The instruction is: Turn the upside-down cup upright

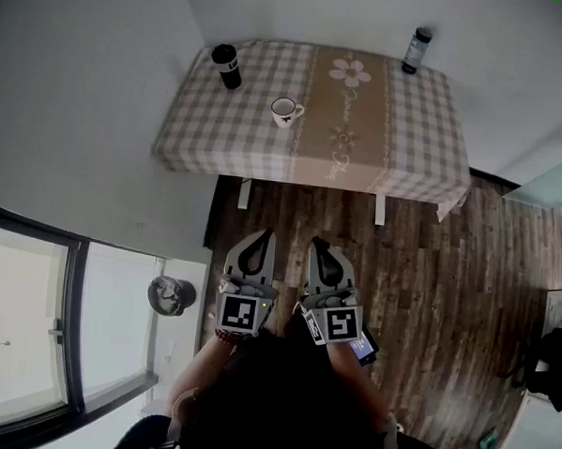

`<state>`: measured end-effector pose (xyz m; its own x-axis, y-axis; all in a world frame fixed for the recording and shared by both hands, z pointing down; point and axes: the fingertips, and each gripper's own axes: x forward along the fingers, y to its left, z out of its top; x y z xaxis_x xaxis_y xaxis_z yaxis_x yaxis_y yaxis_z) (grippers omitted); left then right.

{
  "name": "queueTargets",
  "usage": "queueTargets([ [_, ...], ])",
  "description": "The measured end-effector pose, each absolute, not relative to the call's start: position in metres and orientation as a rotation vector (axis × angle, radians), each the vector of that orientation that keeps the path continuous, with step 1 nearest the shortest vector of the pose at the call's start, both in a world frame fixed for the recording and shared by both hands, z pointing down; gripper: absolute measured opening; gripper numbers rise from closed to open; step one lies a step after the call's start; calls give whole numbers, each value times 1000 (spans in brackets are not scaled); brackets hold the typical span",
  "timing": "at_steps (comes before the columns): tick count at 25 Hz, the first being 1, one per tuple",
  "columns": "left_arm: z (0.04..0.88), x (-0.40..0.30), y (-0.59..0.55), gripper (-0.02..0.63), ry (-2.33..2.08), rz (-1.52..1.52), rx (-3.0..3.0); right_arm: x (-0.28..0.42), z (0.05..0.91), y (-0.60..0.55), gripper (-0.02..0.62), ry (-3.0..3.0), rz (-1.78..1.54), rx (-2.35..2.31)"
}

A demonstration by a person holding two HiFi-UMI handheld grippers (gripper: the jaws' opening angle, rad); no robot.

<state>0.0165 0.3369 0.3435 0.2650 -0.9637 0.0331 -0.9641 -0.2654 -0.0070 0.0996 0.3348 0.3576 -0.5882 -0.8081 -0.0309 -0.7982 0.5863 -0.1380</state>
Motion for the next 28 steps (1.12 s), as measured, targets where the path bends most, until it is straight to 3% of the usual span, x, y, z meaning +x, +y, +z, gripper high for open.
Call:
queueTargets([
  [8,358,28,283,2,-1923,52,2472,100,379,283,6,2872,-53,-1254],
  [28,466,-42,96,20,-1816,77,2468,47,445,95,6,2959,-100,-1257],
])
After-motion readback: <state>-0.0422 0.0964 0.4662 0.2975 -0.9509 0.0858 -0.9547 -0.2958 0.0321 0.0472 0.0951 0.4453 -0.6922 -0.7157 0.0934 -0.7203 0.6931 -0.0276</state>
